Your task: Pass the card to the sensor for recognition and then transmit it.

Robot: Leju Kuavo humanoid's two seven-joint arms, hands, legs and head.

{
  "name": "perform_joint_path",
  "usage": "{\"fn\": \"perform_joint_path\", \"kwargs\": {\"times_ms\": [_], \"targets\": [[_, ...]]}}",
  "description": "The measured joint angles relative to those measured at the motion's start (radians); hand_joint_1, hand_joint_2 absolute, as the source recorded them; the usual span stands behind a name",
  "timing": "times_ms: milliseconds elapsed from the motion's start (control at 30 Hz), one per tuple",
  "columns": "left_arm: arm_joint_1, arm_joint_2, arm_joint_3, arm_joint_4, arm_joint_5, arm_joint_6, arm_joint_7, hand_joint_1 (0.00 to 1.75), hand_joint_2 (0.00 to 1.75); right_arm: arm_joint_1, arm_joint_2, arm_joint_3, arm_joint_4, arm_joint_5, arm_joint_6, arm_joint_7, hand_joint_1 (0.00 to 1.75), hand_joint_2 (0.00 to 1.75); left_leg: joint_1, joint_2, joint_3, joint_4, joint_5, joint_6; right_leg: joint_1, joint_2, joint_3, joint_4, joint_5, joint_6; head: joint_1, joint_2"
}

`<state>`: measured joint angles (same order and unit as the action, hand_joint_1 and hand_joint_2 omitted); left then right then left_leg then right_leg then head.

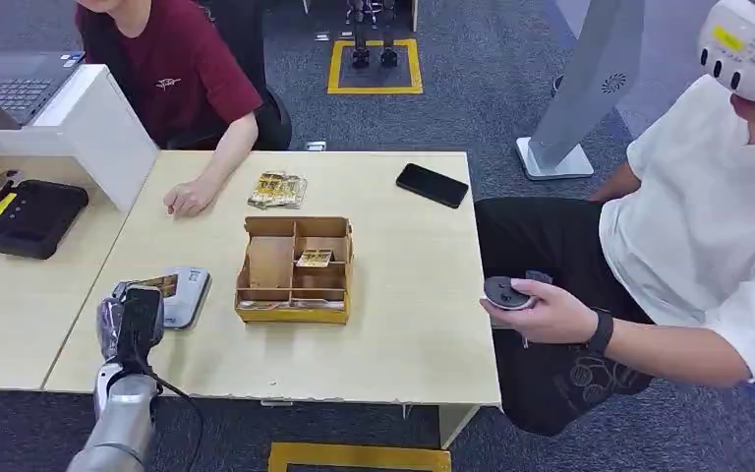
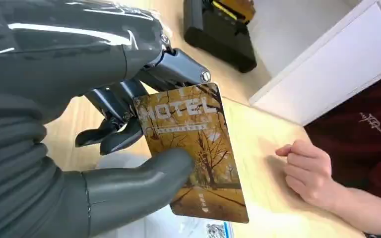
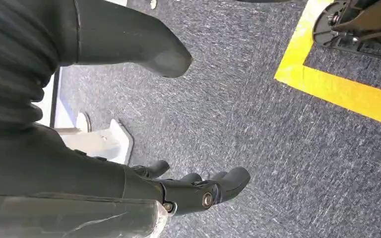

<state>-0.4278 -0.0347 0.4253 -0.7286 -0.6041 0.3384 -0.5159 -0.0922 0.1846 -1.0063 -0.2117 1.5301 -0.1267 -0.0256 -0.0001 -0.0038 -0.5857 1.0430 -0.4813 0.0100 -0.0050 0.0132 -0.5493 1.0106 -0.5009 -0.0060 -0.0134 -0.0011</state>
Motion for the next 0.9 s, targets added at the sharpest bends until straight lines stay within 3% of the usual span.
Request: {"fn": "perform_joint_path", "kwargs": {"times_ms": [67, 267, 533, 633, 733, 900], "targets": [[-0.01, 0.001, -0.007, 0.0, 0.079, -0.089, 0.039, 1.75, 1.75, 0.0, 0.0, 0.0, 0.0, -0.001, 0.0, 0.0, 0.0, 1.75, 0.0, 0.0, 0.0, 0.0, 0.0, 0.0, 0.0, 0.0, 0.0, 0.0, 0.0, 0.0, 0.0, 0.0], [-0.034, 0.011, -0.034, 0.0, 0.177, -0.192, 0.112, 1.75, 1.75, 0.0, 0.0, 0.001, 0.0, -0.001, 0.0, 0.002, 0.0, 1.75, 0.0, 0.0, 0.0, 0.0, 0.0, 0.0, 0.0, 0.0, 0.0, 0.0, 0.0, 0.0, 0.0, 0.0], [-0.122, 0.047, -0.066, 0.07, 0.264, -0.267, 0.233, 1.75, 1.75, 0.001, 0.0, 0.002, 0.0, -0.006, -0.004, 0.012, 0.0, 1.75, 0.0, 0.0, 0.0, 0.0, 0.001, 0.0, 0.0, 0.001, 0.0, 0.0, 0.0, 0.0, 0.0, 0.0], [-0.149, 0.062, -0.085, 0.108, 0.254, -0.272, 0.268, 1.75, 1.75, 0.001, 0.0, 0.003, 0.0, -0.007, -0.003, 0.018, 0.0, 1.75, 0.0, 0.0, 0.0, 0.0, 0.001, 0.0, 0.0, 0.001, 0.0, 0.0, 0.0, 0.0, 0.0, 0.0], [-0.176, 0.074, -0.118, 0.146, 0.189, -0.214, 0.33, 1.75, 1.75, 0.001, 0.0, 0.008, 0.0, -0.004, -0.003, 0.021, 0.0, 1.75, 0.0, 0.0, 0.0, 0.0, 0.001, 0.0, 0.0, 0.001, 0.0, 0.0, 0.0, 0.0, 0.0, 0.0], [-0.201, 0.083, -0.159, 0.183, 0.164, -0.185, 0.352, 1.75, 1.75, 0.001, 0.0, 0.017, 0.0, -0.002, -0.004, 0.021, 0.0, 1.75, 0.0, 0.0, 0.0, 0.0, 0.001, 0.0, 0.0, 0.001, 0.0, 0.0, 0.001, 0.0, 0.0, 0.0]]}}
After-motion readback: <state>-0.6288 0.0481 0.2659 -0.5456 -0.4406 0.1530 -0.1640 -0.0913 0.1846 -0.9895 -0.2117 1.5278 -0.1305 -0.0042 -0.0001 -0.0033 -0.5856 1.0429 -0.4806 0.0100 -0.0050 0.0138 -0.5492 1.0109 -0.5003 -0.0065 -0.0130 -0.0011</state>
